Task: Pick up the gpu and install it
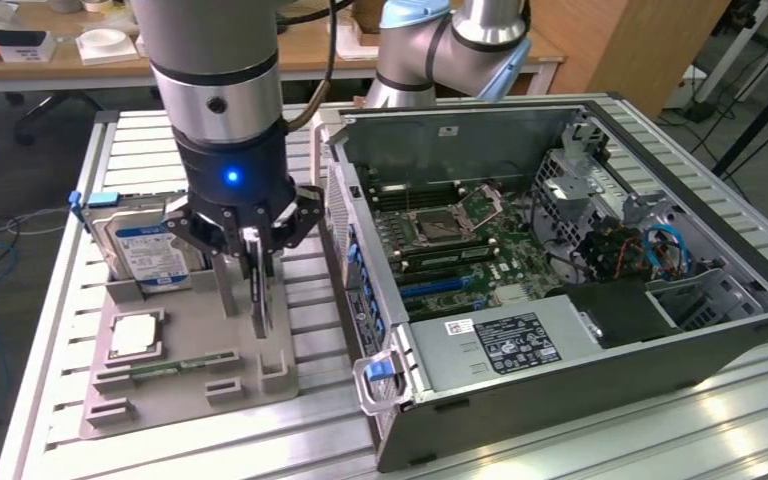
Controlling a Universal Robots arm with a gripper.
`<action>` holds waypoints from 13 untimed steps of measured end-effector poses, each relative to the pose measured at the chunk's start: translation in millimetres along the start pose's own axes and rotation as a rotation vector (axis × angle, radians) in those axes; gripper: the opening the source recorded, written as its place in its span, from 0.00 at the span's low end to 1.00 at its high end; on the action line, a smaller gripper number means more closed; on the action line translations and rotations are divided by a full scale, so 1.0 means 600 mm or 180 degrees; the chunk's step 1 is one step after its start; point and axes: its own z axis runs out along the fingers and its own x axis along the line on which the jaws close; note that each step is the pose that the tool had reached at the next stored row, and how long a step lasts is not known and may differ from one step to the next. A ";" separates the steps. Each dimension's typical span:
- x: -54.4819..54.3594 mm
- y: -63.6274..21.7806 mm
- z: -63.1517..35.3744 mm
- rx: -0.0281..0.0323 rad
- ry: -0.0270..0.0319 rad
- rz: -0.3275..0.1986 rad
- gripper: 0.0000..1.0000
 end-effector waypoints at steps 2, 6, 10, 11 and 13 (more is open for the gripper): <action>0.000 0.000 -0.007 0.0000 0.0011 0.0000 0.26; -0.001 0.001 -0.019 0.0000 0.0018 0.0001 0.26; -0.001 0.001 -0.032 0.0000 0.0017 0.0001 0.26; -0.001 0.002 -0.035 0.0001 0.0018 0.0001 0.26; -0.001 0.002 -0.039 0.0000 0.0018 0.0000 0.26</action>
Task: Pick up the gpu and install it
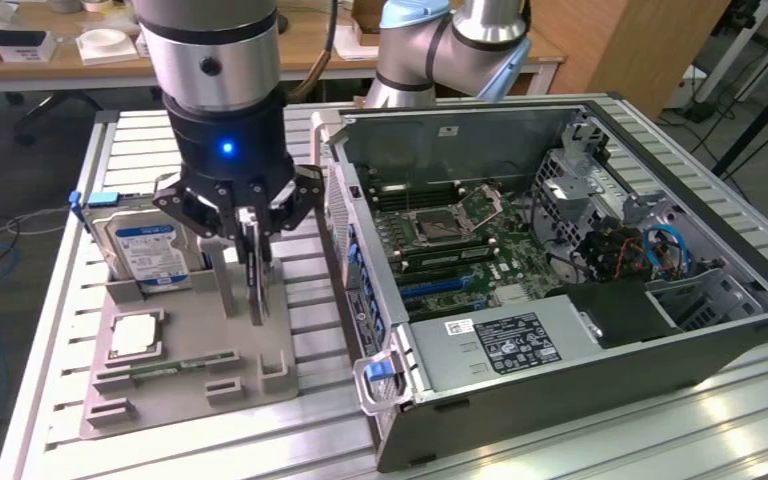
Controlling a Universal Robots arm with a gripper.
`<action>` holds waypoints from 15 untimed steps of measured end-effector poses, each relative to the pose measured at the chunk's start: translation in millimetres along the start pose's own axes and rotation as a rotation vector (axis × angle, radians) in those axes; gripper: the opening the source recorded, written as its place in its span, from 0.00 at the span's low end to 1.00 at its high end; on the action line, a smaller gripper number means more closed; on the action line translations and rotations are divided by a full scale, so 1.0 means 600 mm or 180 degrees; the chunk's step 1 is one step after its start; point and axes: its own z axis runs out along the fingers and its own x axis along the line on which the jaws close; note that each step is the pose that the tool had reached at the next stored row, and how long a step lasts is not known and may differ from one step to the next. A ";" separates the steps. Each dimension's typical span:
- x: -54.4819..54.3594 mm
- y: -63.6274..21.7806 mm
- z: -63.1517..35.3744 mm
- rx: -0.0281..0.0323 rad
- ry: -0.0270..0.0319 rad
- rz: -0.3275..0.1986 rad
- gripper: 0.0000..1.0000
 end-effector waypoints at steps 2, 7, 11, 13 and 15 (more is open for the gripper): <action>0.000 0.000 -0.007 0.0000 0.0000 0.0000 0.26; 0.000 0.001 -0.031 0.0000 0.0000 0.0001 0.26; -0.001 0.002 -0.043 0.0000 0.0000 0.0001 0.26; -0.001 0.002 -0.049 0.0000 0.0000 0.0001 0.26; -0.001 0.003 -0.056 0.0000 0.0000 0.0001 0.26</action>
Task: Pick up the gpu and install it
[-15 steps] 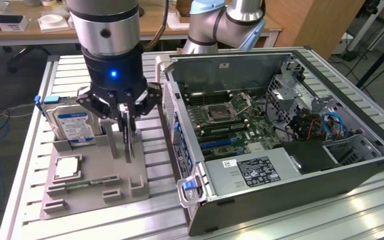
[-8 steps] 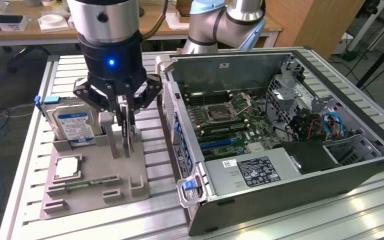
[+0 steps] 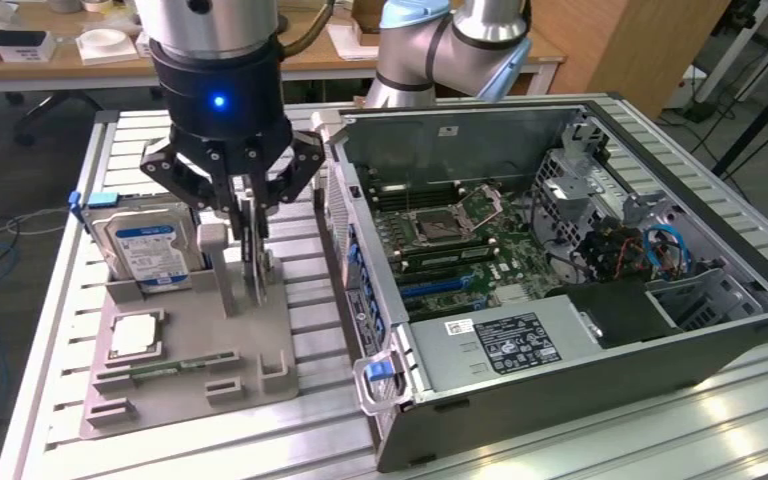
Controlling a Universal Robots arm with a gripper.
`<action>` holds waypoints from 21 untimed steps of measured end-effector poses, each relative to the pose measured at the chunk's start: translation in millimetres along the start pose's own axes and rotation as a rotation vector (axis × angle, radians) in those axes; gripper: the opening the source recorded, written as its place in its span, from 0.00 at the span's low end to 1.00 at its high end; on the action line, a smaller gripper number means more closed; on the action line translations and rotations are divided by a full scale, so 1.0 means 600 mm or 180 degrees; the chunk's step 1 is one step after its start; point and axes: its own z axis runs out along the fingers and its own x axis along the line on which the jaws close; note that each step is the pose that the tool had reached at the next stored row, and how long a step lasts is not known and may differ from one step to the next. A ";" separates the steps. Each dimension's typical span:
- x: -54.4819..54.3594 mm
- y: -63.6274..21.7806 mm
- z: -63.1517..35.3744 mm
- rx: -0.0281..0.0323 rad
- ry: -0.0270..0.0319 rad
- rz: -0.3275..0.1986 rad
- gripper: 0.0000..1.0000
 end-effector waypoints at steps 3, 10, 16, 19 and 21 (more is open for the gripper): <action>0.000 0.000 -0.009 0.0000 0.0000 0.0000 0.26; -0.001 0.002 -0.039 0.0000 0.0000 0.0000 0.26; -0.001 0.003 -0.067 0.0000 0.0001 0.0000 0.26; -0.001 0.004 -0.078 0.0000 0.0001 0.0000 0.26; -0.001 0.004 -0.087 0.0000 0.0004 0.0000 0.26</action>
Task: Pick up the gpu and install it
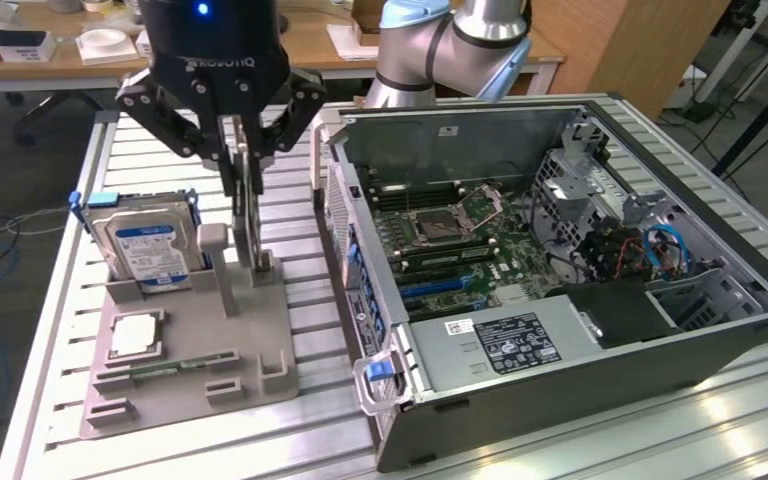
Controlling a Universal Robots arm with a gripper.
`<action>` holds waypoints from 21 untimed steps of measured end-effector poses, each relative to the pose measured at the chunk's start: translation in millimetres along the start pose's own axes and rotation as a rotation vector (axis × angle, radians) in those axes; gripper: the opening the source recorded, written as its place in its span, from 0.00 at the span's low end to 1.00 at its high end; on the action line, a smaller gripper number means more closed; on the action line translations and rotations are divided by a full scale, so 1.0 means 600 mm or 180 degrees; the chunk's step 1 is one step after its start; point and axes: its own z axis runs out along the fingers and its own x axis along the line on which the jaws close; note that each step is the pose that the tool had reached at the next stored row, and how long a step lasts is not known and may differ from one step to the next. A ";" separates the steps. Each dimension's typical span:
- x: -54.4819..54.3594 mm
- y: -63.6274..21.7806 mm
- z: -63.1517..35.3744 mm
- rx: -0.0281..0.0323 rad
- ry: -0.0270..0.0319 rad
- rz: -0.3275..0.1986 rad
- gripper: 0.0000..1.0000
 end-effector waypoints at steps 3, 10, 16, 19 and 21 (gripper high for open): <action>0.000 0.000 -0.005 0.0000 0.0001 0.0000 0.26; 0.000 0.000 -0.006 0.0000 0.0002 0.0000 0.26; -0.001 0.000 -0.006 0.0000 0.0002 0.0000 0.26; -0.003 0.001 -0.006 0.0000 0.0002 -0.0002 0.26; -0.005 0.001 -0.006 0.0000 0.0002 -0.0009 0.26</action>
